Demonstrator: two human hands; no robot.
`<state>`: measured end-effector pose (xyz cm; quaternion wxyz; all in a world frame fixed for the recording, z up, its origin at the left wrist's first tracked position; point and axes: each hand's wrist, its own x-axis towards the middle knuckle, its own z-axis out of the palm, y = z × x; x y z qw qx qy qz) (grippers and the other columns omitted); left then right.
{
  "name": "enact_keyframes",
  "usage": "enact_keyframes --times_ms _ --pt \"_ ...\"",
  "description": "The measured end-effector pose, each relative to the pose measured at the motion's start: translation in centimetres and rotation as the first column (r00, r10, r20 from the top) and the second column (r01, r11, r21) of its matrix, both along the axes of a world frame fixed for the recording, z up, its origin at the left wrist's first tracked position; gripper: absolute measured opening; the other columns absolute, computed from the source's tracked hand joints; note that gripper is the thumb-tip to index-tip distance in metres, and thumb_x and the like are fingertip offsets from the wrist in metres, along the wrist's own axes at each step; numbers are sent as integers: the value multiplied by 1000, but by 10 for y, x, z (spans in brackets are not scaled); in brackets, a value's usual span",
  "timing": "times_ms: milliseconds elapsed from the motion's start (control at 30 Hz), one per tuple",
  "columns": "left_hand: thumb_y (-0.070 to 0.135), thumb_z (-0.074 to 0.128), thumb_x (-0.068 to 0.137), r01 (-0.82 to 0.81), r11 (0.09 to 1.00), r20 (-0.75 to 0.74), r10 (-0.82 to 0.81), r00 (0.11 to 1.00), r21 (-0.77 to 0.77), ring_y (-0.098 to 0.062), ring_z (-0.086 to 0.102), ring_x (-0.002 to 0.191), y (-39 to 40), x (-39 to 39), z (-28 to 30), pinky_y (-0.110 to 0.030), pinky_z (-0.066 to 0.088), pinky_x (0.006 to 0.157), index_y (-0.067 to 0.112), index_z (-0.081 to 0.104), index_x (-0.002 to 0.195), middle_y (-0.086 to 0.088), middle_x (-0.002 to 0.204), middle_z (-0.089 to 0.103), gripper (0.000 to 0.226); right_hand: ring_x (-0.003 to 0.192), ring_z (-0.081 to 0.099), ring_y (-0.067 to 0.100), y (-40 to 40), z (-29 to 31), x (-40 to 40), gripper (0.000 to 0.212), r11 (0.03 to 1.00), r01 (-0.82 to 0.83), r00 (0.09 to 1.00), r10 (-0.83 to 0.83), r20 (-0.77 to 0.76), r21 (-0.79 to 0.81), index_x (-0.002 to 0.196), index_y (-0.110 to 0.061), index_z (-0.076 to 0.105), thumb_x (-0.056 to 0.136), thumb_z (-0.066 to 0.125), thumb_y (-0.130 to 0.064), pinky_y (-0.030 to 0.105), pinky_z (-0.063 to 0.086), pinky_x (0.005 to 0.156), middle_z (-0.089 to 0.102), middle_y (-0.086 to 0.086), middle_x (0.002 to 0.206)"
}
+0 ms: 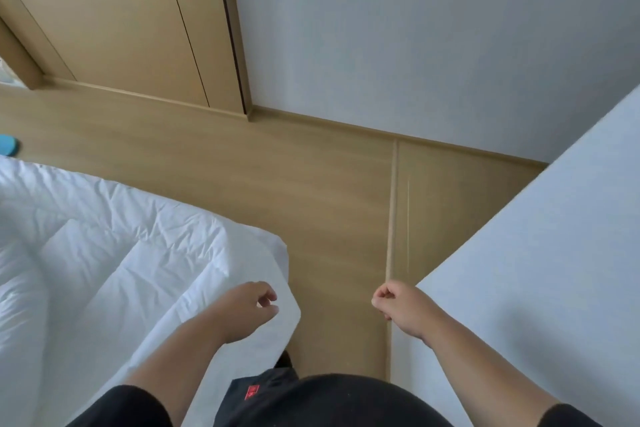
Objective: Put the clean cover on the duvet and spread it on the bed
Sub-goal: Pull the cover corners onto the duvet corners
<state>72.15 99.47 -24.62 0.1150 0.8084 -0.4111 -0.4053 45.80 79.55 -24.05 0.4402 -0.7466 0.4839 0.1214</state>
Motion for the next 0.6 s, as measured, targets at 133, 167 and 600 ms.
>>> enact_keyframes --times_ms 133,167,600 --pt "45 54 96 -28 999 0 28 1000 29 -1 58 96 -58 50 -24 -19 46 80 33 60 113 19 108 60 22 91 62 5 -50 -16 17 10 1000 -18 989 14 -147 -24 97 -33 60 97 57 -43 21 49 76 65 -12 99" --pt "44 54 95 -23 999 3 23 1000 35 -2 59 95 -79 69 -26 -21 49 81 32 61 110 18 107 62 20 91 62 6 -69 -16 24 11 1000 -8 981 2 -193 -28 98 -32 60 97 57 -43 23 50 78 66 -11 99" --pt "48 59 94 -9 998 130 1 992 62 -10 61 91 -349 266 0 -28 47 77 34 59 106 10 105 63 19 86 61 6 -336 21 180 17 975 88 984 -117 -133 -204 103 -34 61 95 56 -49 28 50 71 62 -15 99"
